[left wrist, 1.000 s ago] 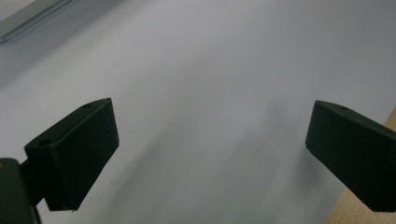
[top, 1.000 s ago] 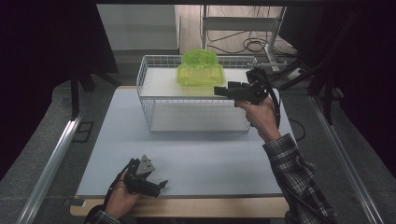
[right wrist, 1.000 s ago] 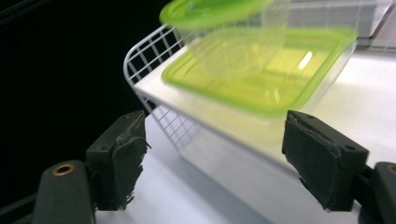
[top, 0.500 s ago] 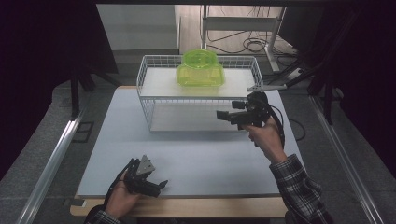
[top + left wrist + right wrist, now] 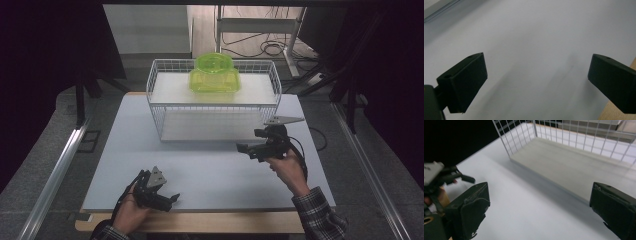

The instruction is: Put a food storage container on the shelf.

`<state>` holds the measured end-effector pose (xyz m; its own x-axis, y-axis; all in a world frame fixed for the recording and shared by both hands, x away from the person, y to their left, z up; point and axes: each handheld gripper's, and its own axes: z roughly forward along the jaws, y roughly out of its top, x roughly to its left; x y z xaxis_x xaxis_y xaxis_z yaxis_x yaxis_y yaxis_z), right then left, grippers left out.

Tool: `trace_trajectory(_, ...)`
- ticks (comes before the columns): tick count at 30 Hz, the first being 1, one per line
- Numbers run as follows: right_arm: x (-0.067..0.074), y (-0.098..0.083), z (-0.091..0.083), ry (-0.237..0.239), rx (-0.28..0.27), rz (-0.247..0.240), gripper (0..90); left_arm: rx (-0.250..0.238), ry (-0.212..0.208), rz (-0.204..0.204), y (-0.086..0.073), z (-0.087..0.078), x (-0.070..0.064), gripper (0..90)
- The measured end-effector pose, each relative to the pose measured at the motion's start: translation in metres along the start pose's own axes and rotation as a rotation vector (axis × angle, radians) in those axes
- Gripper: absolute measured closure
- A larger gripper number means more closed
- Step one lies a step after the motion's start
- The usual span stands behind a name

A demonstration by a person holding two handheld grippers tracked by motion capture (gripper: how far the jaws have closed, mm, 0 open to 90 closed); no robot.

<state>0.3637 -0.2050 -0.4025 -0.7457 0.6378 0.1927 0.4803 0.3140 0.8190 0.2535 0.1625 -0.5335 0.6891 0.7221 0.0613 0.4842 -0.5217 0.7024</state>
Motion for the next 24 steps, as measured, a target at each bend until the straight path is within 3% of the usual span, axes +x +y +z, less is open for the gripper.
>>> trace_trajectory(7,0.0,-0.03,0.001,-0.056,0.023,-0.033,1.9,-0.001,0.002,0.006,0.0,0.0,0.0,2.0)
trace_trajectory(18,-0.005,-0.066,0.001,-0.102,0.032,-0.037,1.1,-0.001,0.004,0.015,0.0,0.001,-0.002,1.7)
trace_trajectory(24,-0.005,-0.086,0.004,-0.133,0.063,-0.052,1.1,-0.004,0.0,0.017,0.0,0.001,-0.002,1.7)
